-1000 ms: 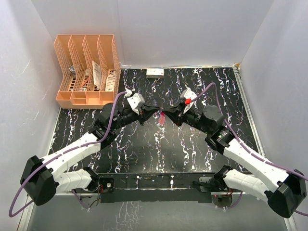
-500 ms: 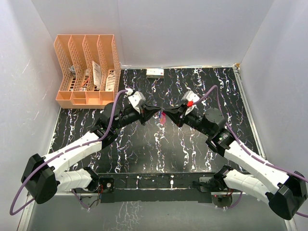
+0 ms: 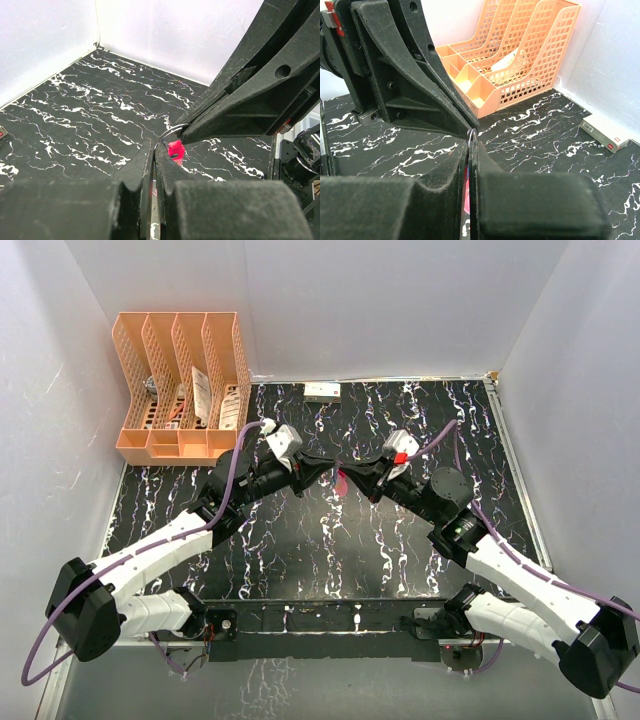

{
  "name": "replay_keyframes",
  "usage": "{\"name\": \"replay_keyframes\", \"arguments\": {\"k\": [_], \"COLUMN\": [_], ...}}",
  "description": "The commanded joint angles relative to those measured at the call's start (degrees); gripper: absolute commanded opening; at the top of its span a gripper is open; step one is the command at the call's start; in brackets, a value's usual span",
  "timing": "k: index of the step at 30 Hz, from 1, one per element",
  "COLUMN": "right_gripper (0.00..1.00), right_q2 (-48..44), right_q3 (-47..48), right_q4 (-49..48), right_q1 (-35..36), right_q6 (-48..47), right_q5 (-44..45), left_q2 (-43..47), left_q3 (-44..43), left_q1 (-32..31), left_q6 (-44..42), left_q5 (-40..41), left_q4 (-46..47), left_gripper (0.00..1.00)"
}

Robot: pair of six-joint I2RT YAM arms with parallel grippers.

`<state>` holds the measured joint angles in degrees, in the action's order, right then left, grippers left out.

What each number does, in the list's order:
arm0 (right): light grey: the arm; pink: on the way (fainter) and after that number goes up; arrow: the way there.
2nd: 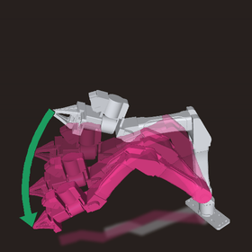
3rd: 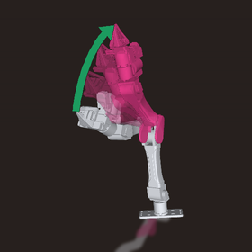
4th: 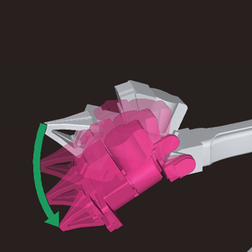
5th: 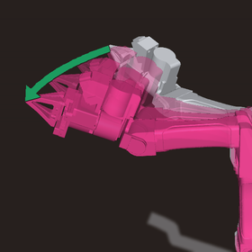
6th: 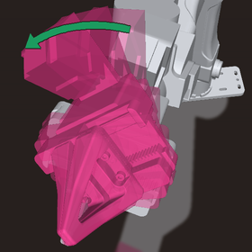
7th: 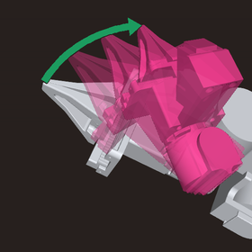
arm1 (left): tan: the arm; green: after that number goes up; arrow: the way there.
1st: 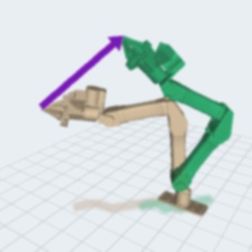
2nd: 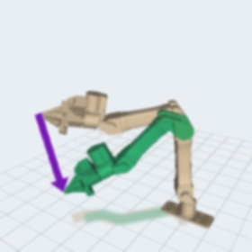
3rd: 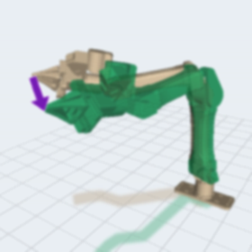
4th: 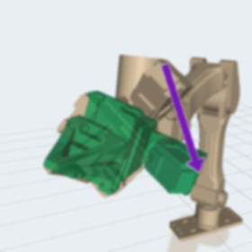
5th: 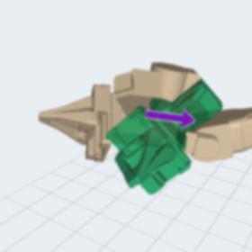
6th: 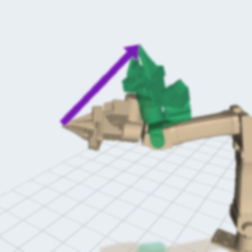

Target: Put the keys on the keyring

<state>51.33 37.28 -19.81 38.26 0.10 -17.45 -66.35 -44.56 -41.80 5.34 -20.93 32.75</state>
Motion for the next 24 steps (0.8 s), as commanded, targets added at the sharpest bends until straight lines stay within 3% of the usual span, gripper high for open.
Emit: {"name": "replay_keyframes", "arguments": {"k": [1, 9, 15, 24], "right_gripper": [0.0, 0.0, 0.0, 0.0], "right_q2": [-1.56, -1.24, -1.25, -1.01], "right_q3": [-0.12, -0.61, -0.79, -1.23], "right_q4": [-8.51, -10.08, -10.24, -11.06], "right_q1": [0.37, 0.33, 0.39, 0.37], "right_q6": [-0.1, -0.26, -0.4, -0.52], "right_q5": [-0.03, 0.14, 0.49, 0.75], "left_q2": [-0.98, -1.07, -0.57, -0.51], "left_q3": [-1.97, -2.07, -1.87, -1.47], "left_q1": [-0.1, -0.11, -0.12, -0.08], "left_q6": [1.16, 1.78, 1.78, 2.12], "left_q5": [-1.47, -2.09, -2.19, -3.56], "left_q4": [-1.12, -0.93, -0.91, -0.3], "left_gripper": [0.0, 0.0, 0.11, 0.14]}}
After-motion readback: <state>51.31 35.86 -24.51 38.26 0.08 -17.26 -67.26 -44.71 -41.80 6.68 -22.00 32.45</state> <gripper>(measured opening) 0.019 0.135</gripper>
